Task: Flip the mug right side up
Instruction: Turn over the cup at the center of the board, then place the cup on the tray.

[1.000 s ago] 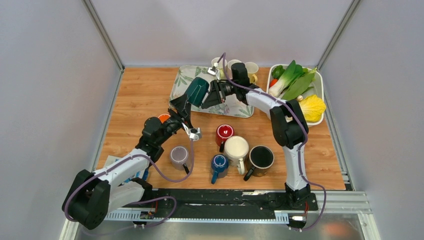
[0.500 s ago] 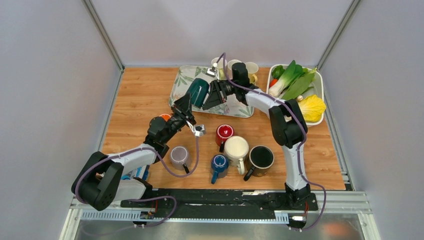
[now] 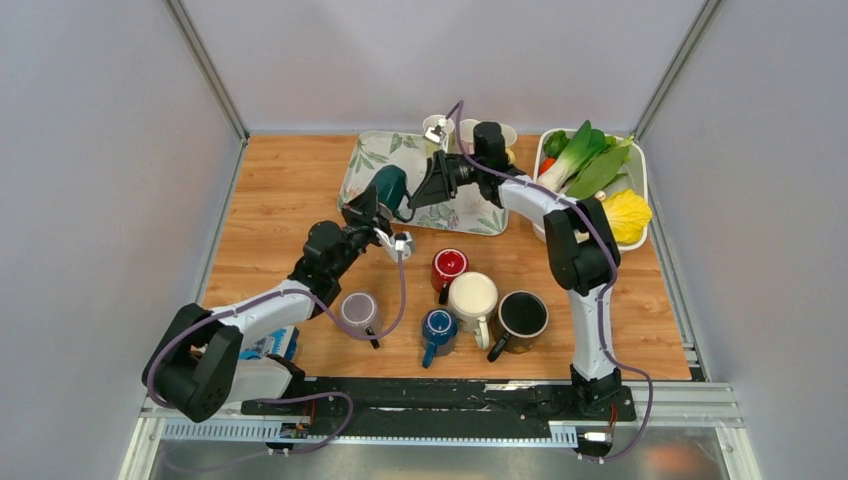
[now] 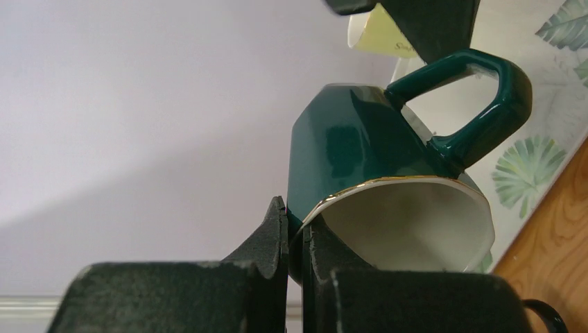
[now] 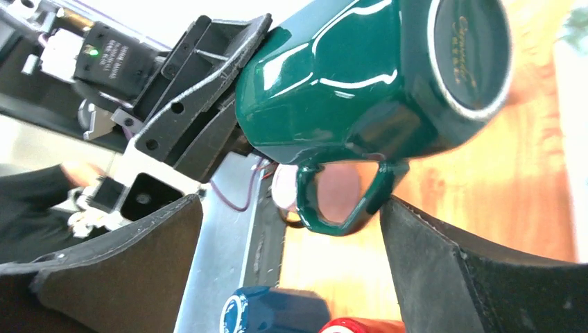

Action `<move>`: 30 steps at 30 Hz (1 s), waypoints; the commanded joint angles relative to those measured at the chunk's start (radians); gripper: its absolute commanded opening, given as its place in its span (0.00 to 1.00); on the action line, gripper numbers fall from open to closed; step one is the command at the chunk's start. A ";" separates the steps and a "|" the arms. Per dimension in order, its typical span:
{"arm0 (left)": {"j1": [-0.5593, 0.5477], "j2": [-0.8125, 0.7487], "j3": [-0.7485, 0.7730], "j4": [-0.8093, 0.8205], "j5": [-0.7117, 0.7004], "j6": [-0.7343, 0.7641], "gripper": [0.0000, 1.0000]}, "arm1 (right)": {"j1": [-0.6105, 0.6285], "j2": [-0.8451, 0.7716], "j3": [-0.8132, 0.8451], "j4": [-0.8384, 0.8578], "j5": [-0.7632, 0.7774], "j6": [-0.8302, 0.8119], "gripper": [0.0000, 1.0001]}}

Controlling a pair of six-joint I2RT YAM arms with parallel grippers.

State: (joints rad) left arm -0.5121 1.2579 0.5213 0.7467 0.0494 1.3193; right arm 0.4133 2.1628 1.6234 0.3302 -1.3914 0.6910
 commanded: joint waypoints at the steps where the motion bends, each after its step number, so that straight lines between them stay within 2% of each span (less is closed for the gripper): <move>1: 0.005 -0.080 0.242 -0.311 -0.190 -0.232 0.00 | -0.032 -0.146 0.048 -0.235 0.289 -0.411 1.00; 2: 0.007 -0.077 0.271 -0.436 -0.203 -0.307 0.00 | -0.031 -0.171 0.073 -0.392 0.401 -0.539 1.00; 4: 0.017 -0.062 0.359 -0.615 -0.216 -0.418 0.00 | -0.022 -0.209 0.100 -0.525 0.592 -0.809 1.00; 5: 0.028 -0.045 0.415 -0.670 -0.202 -0.486 0.00 | -0.021 -0.230 0.099 -0.549 0.657 -0.915 1.00; 6: 0.034 -0.036 0.445 -0.791 -0.192 -0.516 0.00 | -0.024 -0.258 0.077 -0.547 0.703 -0.993 1.00; 9: 0.057 0.034 0.591 -1.006 -0.131 -0.651 0.00 | -0.035 -0.365 -0.060 -0.442 0.726 -1.170 1.00; 12: 0.094 0.117 0.729 -1.223 -0.053 -0.738 0.00 | -0.040 -0.434 -0.182 -0.385 0.690 -1.214 1.00; 15: 0.124 0.189 0.831 -1.346 0.055 -0.818 0.00 | -0.039 -0.444 -0.196 -0.474 0.580 -1.239 1.00; 17: 0.144 0.245 0.906 -1.446 0.113 -0.849 0.00 | -0.016 -0.463 -0.220 -0.528 0.536 -1.330 1.00; 19: 0.153 0.299 0.970 -1.510 0.147 -0.868 0.00 | 0.034 -0.495 -0.269 -0.566 0.571 -1.461 1.00; 21: 0.157 0.347 1.026 -1.563 0.174 -0.875 0.00 | 0.099 -0.506 -0.283 -0.587 0.669 -1.535 1.00; 23: 0.158 0.380 1.060 -1.588 0.187 -0.888 0.00 | 0.147 -0.481 -0.239 -0.650 0.752 -1.566 0.98; 24: 0.160 0.392 1.071 -1.593 0.192 -0.893 0.00 | 0.163 -0.454 -0.196 -0.703 0.769 -1.582 0.93; 27: 0.161 0.402 1.075 -1.598 0.196 -0.907 0.00 | 0.195 -0.337 -0.039 -0.867 0.799 -1.574 0.83; 30: 0.160 0.407 1.076 -1.598 0.198 -0.929 0.00 | 0.211 -0.264 0.065 -0.943 0.796 -1.577 0.80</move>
State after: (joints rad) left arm -0.3538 1.6871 1.5299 -0.8528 0.1925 0.4545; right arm 0.6243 1.8214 1.5463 -0.4587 -0.6342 -0.8219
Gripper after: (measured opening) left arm 0.049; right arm 0.811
